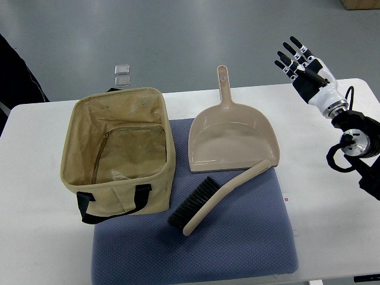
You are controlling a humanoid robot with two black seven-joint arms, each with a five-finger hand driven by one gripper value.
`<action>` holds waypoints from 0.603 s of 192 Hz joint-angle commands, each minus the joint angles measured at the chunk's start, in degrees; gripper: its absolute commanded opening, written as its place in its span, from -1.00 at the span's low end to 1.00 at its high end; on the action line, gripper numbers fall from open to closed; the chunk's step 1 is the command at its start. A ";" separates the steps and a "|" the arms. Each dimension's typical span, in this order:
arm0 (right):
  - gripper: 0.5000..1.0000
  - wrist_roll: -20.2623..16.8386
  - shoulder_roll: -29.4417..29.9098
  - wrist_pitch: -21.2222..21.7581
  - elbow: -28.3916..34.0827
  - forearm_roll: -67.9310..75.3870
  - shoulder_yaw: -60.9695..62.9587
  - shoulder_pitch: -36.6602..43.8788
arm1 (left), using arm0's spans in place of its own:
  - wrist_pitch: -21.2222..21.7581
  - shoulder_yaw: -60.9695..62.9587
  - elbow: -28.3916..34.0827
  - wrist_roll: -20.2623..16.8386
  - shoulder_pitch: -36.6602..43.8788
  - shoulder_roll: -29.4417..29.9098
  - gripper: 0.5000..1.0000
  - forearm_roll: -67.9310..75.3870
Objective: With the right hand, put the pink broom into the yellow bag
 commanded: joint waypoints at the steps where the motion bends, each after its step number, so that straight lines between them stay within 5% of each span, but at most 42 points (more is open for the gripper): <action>1: 0.71 0.00 0.00 0.00 0.00 0.00 0.00 0.08 | -0.09 0.09 -0.05 0.02 0.00 0.00 1.00 0.00; 116: 0.71 0.00 0.00 1.32 0.00 0.00 0.00 0.08 | -0.09 0.00 0.30 0.02 0.00 0.00 1.00 0.09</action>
